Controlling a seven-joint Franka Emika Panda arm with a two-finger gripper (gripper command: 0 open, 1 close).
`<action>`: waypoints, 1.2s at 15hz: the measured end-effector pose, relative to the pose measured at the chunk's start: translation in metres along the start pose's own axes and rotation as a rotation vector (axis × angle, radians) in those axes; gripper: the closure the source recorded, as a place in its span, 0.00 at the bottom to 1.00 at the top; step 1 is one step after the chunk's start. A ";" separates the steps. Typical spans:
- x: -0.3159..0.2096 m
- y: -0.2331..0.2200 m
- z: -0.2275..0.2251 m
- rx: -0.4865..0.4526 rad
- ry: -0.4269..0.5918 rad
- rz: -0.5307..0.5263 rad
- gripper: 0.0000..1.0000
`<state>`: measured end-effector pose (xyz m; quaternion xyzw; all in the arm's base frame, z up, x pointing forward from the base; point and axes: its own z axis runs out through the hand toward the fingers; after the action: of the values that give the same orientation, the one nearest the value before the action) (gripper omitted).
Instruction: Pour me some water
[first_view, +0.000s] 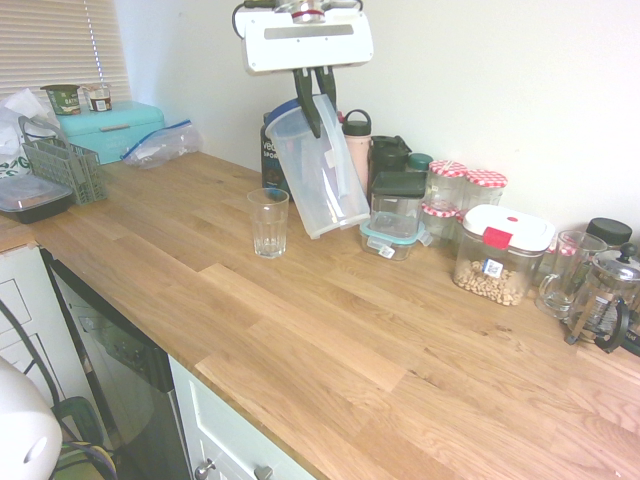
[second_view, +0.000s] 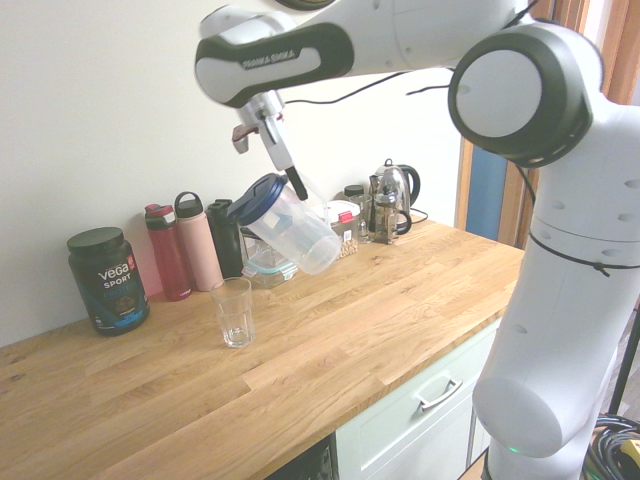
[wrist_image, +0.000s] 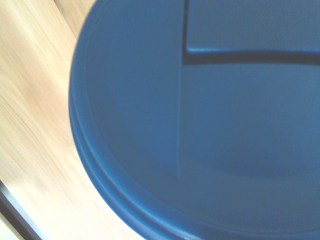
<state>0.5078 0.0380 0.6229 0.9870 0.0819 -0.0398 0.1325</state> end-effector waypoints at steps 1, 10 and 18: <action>0.000 0.002 0.002 0.046 0.011 0.044 1.00; -0.069 0.133 0.059 0.252 0.119 0.507 1.00; -0.103 0.238 0.168 0.362 0.250 0.449 1.00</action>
<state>0.4377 -0.2489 0.5319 0.9852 -0.1310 0.0984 -0.0510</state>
